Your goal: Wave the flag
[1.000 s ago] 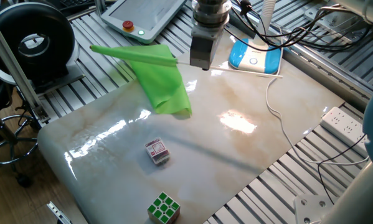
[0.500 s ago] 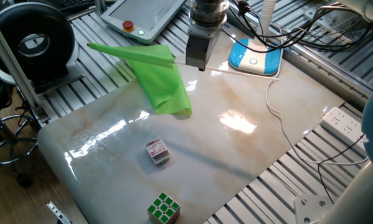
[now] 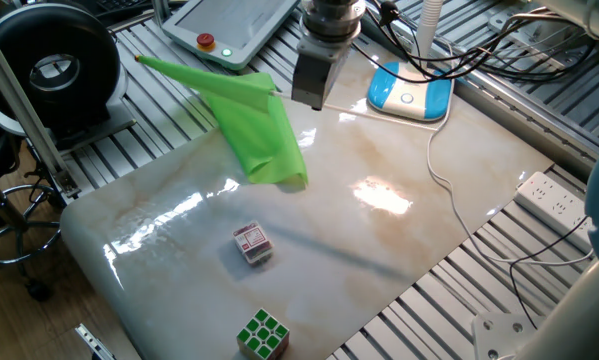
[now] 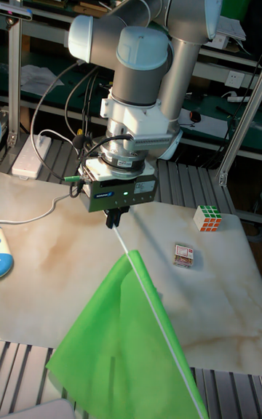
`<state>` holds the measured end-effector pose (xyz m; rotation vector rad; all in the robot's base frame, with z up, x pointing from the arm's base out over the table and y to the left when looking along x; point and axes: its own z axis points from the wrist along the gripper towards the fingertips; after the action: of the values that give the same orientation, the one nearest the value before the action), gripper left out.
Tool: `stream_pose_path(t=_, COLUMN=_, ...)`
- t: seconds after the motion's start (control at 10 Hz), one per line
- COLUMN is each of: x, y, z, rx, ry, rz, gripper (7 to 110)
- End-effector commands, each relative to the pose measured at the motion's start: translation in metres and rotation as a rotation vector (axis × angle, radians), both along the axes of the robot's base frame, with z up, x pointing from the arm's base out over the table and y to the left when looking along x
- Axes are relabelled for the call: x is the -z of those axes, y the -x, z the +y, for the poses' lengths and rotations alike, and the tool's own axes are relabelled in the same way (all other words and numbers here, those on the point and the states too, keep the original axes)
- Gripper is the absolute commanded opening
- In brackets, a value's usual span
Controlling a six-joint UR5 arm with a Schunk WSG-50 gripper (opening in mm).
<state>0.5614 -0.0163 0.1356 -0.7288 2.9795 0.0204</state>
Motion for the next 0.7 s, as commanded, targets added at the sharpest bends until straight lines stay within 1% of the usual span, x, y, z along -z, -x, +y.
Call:
stream_pose_path(t=0.0, x=-0.0023, y=-0.0115, z=0.0023, rx=0.024, ry=-0.014, rz=-0.046, gripper=7)
stream_pose_path(t=0.4, x=-0.0023, y=-0.0111, z=0.0023, rx=0.027, ry=-0.015, rz=-0.044, gripper=7)
stream_pose_path(t=0.6, x=-0.0022, y=-0.0111, z=0.0, rx=0.026, ry=-0.005, rz=-0.044, gripper=7)
